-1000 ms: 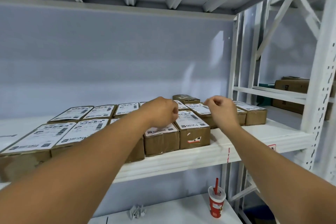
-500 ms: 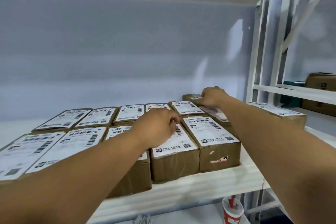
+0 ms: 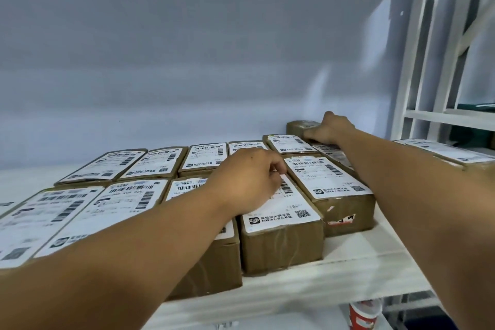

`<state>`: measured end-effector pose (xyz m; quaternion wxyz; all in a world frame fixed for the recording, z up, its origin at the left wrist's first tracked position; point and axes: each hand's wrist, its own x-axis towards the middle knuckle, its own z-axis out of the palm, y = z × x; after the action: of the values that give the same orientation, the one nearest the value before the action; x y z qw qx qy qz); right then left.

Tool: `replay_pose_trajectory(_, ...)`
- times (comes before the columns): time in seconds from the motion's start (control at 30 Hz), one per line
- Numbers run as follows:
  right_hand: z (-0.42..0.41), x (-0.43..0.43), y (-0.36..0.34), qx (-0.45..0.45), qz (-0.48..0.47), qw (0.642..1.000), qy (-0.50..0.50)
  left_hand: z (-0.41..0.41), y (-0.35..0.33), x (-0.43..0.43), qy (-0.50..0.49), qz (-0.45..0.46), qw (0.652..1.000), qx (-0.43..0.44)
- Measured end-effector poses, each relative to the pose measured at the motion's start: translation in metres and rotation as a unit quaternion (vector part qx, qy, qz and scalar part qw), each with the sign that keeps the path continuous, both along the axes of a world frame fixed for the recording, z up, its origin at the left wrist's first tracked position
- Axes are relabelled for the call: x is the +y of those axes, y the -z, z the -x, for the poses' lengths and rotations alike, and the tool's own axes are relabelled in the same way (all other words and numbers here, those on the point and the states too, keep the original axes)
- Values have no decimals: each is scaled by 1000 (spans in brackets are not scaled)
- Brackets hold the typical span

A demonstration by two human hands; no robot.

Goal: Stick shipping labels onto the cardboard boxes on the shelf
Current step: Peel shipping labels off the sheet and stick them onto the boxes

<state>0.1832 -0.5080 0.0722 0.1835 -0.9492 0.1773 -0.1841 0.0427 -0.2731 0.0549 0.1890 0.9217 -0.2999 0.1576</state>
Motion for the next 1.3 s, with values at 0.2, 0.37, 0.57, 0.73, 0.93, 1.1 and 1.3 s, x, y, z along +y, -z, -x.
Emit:
replay_pose_trajectory(0.2,14,6,-13,-94,-52,994,2,-1,-1,0,-1,6,1000,2)
replay_pose_trajectory(0.37,43,7,-30,-231,-145,962,-14,-2,0,0,-10,1,1000,-10)
replay_pose_trajectory(0.57,104,4,-34,-277,-245,929,-26,1,0,0,-19,-9,999,-51)
replay_pose_trajectory(0.73,162,8,-11,-323,-245,913,-35,14,-6,-9,-30,-166,962,-216)
replay_pose_trajectory(0.93,212,0,1,-414,-282,866,-10,42,-19,-24,32,-298,868,-395)
replay_pose_trajectory(1.1,244,-18,9,-469,-283,836,34,44,-21,-58,45,-120,979,-159)
replay_pose_trajectory(1.3,271,-34,30,-465,-273,842,23,42,-15,-102,116,-146,982,14)
